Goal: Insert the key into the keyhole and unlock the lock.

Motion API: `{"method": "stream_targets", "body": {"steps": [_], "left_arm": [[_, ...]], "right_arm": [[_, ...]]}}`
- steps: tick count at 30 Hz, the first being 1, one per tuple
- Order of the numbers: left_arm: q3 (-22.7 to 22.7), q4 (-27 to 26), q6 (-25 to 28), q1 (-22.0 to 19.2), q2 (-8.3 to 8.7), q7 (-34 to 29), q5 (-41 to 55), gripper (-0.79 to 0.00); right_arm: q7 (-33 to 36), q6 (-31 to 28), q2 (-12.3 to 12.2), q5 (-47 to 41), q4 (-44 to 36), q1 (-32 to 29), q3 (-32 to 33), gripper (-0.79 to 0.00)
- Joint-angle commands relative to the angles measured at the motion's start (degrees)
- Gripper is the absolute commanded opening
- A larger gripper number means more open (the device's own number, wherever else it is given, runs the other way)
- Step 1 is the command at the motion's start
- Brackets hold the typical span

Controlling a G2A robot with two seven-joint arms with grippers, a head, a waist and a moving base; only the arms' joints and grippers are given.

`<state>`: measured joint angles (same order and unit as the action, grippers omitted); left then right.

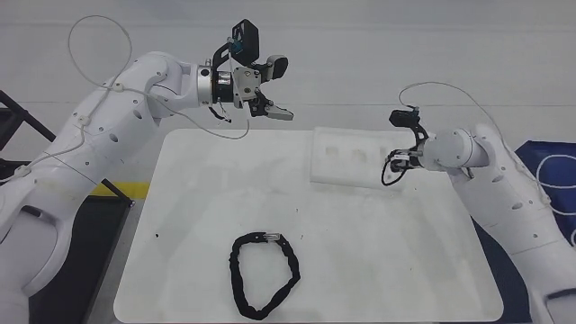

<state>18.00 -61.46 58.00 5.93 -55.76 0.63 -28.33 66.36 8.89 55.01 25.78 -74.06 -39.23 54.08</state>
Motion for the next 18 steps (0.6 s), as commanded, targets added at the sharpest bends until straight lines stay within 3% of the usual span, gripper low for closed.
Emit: {"method": "stream_targets", "body": {"steps": [1,11,18], "left_arm": [[0.00,0.00,0.00,0.00,0.00,0.00,0.00,0.000],[0.00,0.00,0.00,0.00,0.00,0.00,0.00,0.000],[0.00,0.00,0.00,0.00,0.00,0.00,0.00,0.000]], "right_arm": [[-0.22,-0.40,-0.88,-2.19,-3.40,-2.65,3.45,-0.785],[-1.22,-3.38,-3.05,-18.70,-11.03,-12.57,16.04,-0.785],[-0.56,-6.63,-2.95,-27.77,-13.05,-15.26,17.46,-0.785]]}}
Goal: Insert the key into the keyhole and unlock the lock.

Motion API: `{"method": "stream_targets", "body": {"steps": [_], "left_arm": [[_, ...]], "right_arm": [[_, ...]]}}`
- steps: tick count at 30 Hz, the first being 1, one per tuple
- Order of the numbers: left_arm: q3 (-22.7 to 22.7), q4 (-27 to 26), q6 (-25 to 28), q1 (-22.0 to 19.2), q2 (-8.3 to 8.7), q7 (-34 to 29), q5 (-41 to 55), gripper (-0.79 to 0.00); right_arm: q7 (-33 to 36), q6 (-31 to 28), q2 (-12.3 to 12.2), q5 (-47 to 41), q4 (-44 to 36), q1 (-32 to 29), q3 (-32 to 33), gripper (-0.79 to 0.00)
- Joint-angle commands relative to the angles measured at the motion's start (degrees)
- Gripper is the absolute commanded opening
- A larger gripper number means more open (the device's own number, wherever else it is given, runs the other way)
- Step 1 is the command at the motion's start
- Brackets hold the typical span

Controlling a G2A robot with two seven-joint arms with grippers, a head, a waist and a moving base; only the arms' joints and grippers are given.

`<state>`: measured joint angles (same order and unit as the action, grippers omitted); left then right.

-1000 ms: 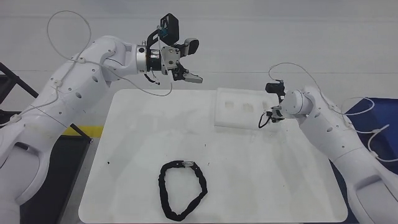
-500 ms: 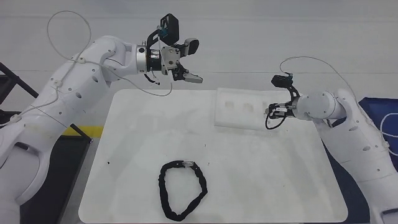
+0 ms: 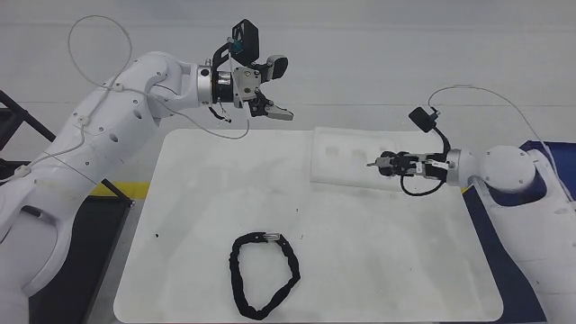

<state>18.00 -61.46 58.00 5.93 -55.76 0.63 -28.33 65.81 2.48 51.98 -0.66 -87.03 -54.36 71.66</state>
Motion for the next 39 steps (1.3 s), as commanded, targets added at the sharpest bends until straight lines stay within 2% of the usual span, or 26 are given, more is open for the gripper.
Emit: {"method": "stream_targets", "body": {"steps": [1,3,9,26,28,39], "left_arm": [[0.00,0.00,0.00,0.00,0.00,0.00,0.00,0.000],[0.00,0.00,0.00,0.00,0.00,0.00,0.00,0.000],[0.00,0.00,0.00,0.00,0.00,0.00,0.00,0.000],[0.00,0.00,0.00,0.00,0.00,0.00,0.00,0.000],[0.07,-1.39,-1.99,1.18,0.02,-1.33,-2.13,0.000],[0.16,-4.81,-0.42,9.82,-0.44,-2.57,-8.08,0.000]], "right_arm": [[0.09,-0.62,0.21,-3.06,-0.16,-0.29,-0.29,-0.785],[0.68,-1.74,0.51,-7.45,0.27,-0.53,-0.66,-0.785],[0.10,-2.66,0.86,-12.92,1.93,-1.00,-0.72,-0.785],[-0.33,-3.19,0.80,-13.87,2.29,-1.68,-0.20,-0.785],[-0.33,-3.19,0.80,-13.87,2.29,-1.68,-0.20,-0.785],[-0.33,-3.19,0.80,-13.87,2.29,-1.68,-0.20,-0.785]]}}
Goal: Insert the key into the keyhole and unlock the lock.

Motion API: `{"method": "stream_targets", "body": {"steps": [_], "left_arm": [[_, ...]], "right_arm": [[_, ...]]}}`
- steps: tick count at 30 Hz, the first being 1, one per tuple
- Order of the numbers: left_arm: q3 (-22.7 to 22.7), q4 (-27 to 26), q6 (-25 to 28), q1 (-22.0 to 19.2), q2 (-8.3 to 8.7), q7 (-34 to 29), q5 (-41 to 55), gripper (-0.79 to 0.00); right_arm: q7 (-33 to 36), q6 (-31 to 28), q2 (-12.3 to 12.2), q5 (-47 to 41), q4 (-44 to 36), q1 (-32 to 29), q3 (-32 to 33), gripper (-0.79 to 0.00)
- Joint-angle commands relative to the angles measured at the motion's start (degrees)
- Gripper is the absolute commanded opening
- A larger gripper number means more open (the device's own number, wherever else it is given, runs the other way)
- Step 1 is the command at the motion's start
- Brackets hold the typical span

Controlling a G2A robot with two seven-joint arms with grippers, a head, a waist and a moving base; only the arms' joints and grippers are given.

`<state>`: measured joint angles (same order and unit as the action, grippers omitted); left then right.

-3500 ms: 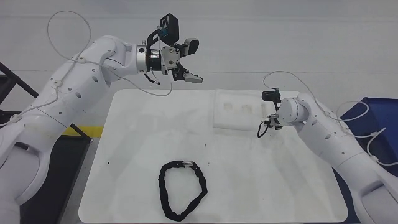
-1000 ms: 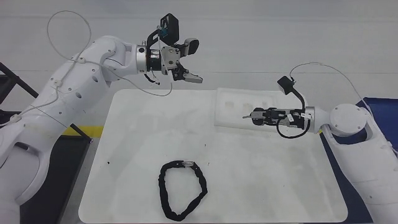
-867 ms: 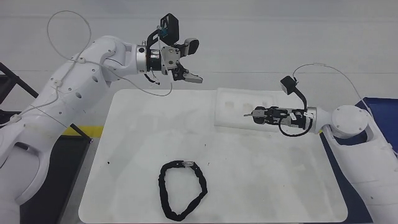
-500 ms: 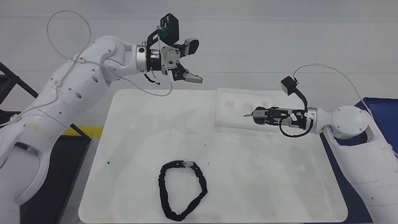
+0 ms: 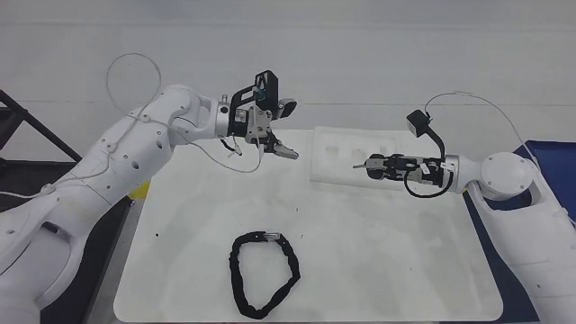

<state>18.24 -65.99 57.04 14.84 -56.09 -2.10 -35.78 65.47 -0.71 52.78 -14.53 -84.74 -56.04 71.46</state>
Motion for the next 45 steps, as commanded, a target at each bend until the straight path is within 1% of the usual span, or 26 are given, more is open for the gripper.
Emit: {"method": "stream_targets", "body": {"steps": [1,5,10,16,19,29,33,45], "left_arm": [[-0.22,-0.47,0.96,1.69,-0.22,0.10,-1.48,0.000],[-1.00,-1.27,0.96,4.49,-0.64,0.58,-2.72,0.000],[-1.99,-1.42,0.96,6.73,-0.86,2.27,-6.00,0.000],[-3.22,1.77,0.96,8.48,-0.72,4.48,-10.49,0.000],[-4.19,3.44,0.96,9.24,-0.68,4.15,-11.98,0.000],[-8.50,4.92,0.96,10.57,-0.49,5.62,-17.05,0.000],[-8.50,4.66,0.96,11.89,-0.48,4.04,-17.30,0.000],[-8.50,4.66,0.96,11.89,-0.48,4.04,-17.30,0.000]], "right_arm": [[0.00,0.00,0.00,0.00,0.00,0.00,0.00,-0.785],[0.00,0.00,0.00,0.00,0.00,0.00,0.00,-0.785],[0.00,0.00,0.00,0.00,0.00,0.00,0.00,-0.785],[0.00,0.00,0.00,0.00,0.00,0.00,0.00,-0.785],[0.00,0.00,0.00,0.00,0.00,0.00,0.00,-0.785],[0.00,0.00,0.00,0.00,0.00,0.00,0.00,-0.785],[0.00,0.00,0.00,0.00,0.00,0.00,0.00,-0.785],[0.00,0.00,0.00,0.00,0.00,0.00,0.00,-0.785]]}}
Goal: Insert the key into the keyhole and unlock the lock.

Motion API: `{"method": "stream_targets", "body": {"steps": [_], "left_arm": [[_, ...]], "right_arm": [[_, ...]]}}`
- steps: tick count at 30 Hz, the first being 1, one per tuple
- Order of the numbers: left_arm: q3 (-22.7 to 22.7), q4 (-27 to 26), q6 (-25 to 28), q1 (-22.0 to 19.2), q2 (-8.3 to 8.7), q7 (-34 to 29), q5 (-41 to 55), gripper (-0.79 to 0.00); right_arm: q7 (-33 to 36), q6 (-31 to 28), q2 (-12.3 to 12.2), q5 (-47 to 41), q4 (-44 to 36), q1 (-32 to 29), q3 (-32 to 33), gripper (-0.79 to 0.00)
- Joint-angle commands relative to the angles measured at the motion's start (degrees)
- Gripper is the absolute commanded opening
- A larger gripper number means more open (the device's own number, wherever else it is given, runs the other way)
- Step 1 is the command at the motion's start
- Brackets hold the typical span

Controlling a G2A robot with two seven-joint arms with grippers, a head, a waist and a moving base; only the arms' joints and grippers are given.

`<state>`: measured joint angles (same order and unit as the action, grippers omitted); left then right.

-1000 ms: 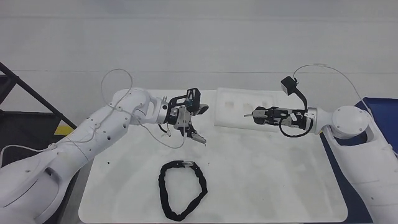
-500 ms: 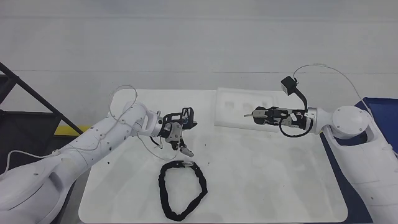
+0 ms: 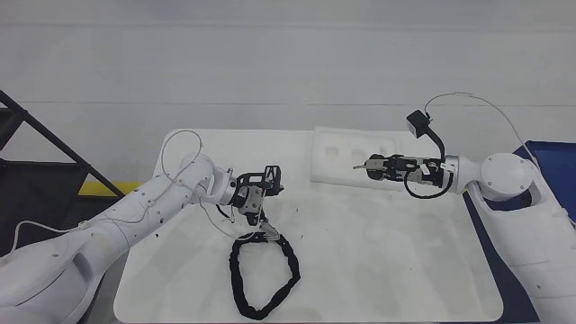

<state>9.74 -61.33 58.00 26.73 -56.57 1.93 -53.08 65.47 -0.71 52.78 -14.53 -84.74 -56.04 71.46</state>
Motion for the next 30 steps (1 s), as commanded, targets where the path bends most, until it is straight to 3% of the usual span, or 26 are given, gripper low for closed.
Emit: {"method": "stream_targets", "body": {"steps": [1,10,16,22,30], "left_arm": [[0.00,0.00,0.00,0.00,0.00,0.00,0.00,0.000],[1.52,0.43,-1.55,1.59,0.60,1.64,0.92,0.000],[5.48,0.05,-1.49,5.40,4.20,8.10,-2.77,0.000],[8.88,-5.89,-6.39,10.93,8.41,14.08,-12.82,0.000],[10.52,-10.25,-12.28,16.46,10.08,15.96,-19.89,0.000]], "right_arm": [[0.00,0.00,0.00,0.00,0.00,0.00,0.00,-0.785],[0.00,0.00,0.00,0.00,0.00,0.00,0.00,-0.785],[0.00,0.00,0.00,0.00,0.00,0.00,0.00,-0.785],[0.00,0.00,0.00,0.00,0.00,0.00,0.00,-0.785],[0.00,0.00,0.00,0.00,0.00,0.00,0.00,-0.785]]}}
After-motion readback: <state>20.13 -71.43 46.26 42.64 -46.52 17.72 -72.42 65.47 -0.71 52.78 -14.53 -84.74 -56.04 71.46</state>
